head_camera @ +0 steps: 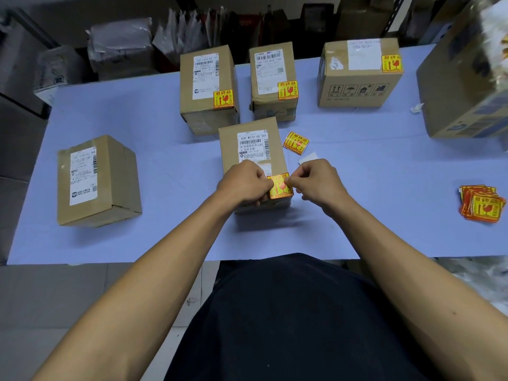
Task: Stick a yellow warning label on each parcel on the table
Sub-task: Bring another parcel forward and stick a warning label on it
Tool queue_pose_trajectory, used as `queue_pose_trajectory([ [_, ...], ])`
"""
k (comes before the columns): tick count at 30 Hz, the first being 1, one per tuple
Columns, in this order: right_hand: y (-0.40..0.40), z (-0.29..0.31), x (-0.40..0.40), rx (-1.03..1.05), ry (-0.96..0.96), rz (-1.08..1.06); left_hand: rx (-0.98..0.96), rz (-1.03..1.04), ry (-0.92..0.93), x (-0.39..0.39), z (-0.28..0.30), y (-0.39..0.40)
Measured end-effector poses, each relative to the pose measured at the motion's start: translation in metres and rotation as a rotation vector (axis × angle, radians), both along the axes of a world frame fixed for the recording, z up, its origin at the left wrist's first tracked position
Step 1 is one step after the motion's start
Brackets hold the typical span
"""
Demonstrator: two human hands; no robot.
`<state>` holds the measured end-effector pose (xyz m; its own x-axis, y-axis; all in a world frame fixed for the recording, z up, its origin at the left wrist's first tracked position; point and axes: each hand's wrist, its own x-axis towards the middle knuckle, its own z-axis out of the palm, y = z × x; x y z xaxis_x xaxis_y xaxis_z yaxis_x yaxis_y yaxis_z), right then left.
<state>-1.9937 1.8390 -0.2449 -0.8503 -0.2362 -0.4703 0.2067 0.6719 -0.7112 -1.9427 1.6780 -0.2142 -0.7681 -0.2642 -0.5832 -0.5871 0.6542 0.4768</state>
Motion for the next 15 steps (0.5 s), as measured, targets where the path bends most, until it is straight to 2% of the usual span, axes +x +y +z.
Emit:
queue_pose_trajectory([
  [6,0.002,0.000,0.004,-0.047,-0.004,-0.019,-0.162,-0.049,0.038,0.002,0.001,0.007],
  [10,0.008,0.000,0.008,-0.159,-0.116,-0.046,-0.296,-0.078,0.081,0.003,0.002,0.010],
  [12,0.009,-0.005,0.012,-0.174,-0.154,-0.020,-0.419,-0.136,0.123,0.007,0.002,0.009],
  [15,0.003,-0.012,0.015,-0.156,-0.097,0.003,-0.587,-0.214,0.252,0.018,-0.001,0.002],
])
